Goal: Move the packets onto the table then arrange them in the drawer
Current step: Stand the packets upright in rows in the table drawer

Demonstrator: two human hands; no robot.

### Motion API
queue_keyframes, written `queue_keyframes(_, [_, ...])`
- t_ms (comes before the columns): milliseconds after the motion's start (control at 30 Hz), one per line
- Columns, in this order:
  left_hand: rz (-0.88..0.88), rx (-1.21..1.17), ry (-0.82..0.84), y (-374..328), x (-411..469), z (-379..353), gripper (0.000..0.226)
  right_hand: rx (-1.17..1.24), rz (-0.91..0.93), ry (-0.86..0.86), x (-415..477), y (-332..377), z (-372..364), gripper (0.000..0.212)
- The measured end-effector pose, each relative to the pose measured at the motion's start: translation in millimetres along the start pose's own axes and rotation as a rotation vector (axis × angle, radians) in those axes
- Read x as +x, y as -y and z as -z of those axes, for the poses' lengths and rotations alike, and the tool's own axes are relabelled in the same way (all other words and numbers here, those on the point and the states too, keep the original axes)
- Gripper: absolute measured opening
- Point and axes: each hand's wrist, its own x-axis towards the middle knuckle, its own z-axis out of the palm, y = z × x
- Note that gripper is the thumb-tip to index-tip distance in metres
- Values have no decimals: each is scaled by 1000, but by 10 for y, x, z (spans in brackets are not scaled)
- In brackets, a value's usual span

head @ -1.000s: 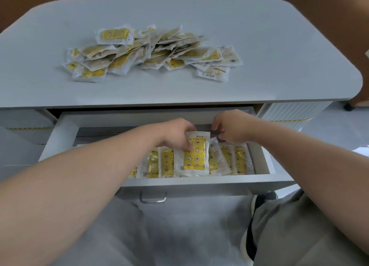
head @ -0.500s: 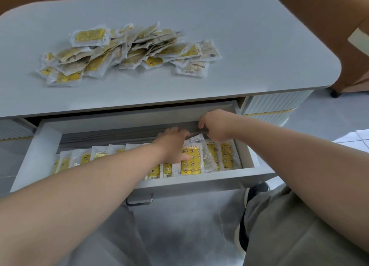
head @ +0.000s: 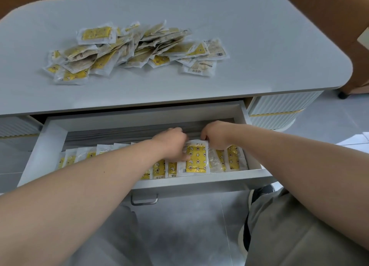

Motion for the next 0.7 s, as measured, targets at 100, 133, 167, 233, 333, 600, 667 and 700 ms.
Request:
queue_keyframes(100, [-20,13,-18,15,-9,-4,74,18,-32,-9,-5,-14,2,35])
queue_keyframes(133, [-22,11,-21,18,-7,-3,78,25,-50,-13,-4,-31,4,34])
queue_keyframes(167, [-25,12,-25,22,-6,-4,80,25,-68,-5,-5,-47,6,33])
queue_keyframes(233, [-31,26,-18,26,-8,-19,82,27,-87,16,-8,-77,8,31])
queue_keyframes(333, [-44,56,-2,34,-11,-45,85,39,-87,12,-18,-67,12,32])
queue_keyframes(600, [-27,32,-8,11,-69,29,83,6,-69,15,-88,52,66,33])
queue_keyframes(667, [-32,57,-46,-12,-142,157,68,-31,-57,17,-158,107,139,27])
queue_keyframes(700, [-39,76,-82,-17,-186,245,58,-48,-53,18,-204,135,204,23])
